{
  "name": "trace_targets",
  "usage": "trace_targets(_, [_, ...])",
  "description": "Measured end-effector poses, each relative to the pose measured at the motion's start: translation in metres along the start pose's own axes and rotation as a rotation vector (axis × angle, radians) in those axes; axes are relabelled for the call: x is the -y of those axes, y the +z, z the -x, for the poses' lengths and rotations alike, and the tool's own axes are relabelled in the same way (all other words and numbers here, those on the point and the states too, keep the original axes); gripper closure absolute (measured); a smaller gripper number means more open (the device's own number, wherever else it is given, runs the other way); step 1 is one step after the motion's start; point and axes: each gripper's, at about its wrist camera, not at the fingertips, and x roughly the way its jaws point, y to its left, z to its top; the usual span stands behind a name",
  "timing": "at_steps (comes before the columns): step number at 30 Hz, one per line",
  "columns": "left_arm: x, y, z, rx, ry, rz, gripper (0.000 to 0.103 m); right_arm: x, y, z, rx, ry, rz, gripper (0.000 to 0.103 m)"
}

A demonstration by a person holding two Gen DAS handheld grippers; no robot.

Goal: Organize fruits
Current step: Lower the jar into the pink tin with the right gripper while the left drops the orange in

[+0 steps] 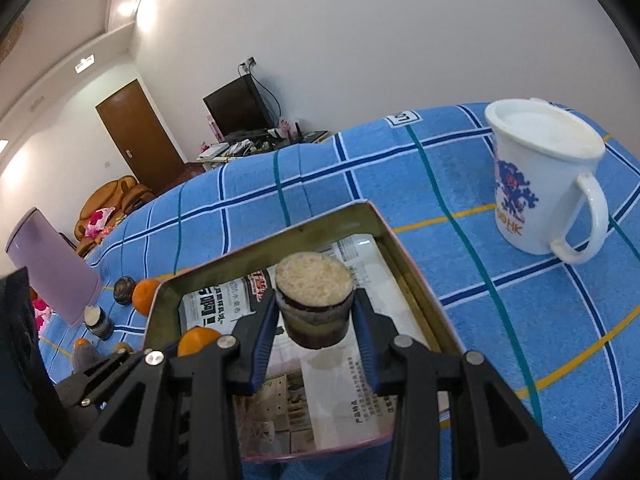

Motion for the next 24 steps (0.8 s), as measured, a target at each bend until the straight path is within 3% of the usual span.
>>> trace_targets(2, [-0.002,0.000,0.002,0.006,0.009,0.012,0.063,0.000,0.001,-0.002,0.013,0.006,-0.007,0.057])
trace_targets(3, [-0.003,0.000,-0.001,0.005,0.013,0.017,0.063,0.001,0.002,0.000,0.025,0.018,-0.019,0.049])
trace_targets(6, [-0.006,-0.001,0.003,0.012,0.002,0.022,0.056,0.005,0.003,0.011,0.091,0.051,-0.057,0.008])
trace_targets(7, [-0.006,-0.001,0.007,0.019,0.000,0.017,0.047,0.007,0.002,0.017,0.129,0.053,-0.072,0.004])
trace_targets(9, [-0.005,-0.001,0.015,0.043,0.021,0.016,0.030,0.011,0.003,0.028,0.192,0.068,-0.099,0.004])
trace_targets(10, [-0.006,-0.001,0.024,0.077,0.035,0.020,0.027,0.013,0.004,0.032,0.213,0.072,-0.109,0.004])
trace_targets(13, [-0.007,0.000,0.042,0.156,0.073,0.009,0.024,0.020,0.003,0.040,0.268,0.061,-0.144,0.002])
trace_targets(17, [-0.013,-0.001,0.058,0.200,0.125,0.013,0.017,0.026,0.002,0.043,0.299,0.043,-0.164,0.002])
trace_targets(24, [-0.028,-0.003,0.065,0.197,0.174,0.029,0.017,0.026,-0.004,0.056,0.368,-0.028,-0.137,0.002])
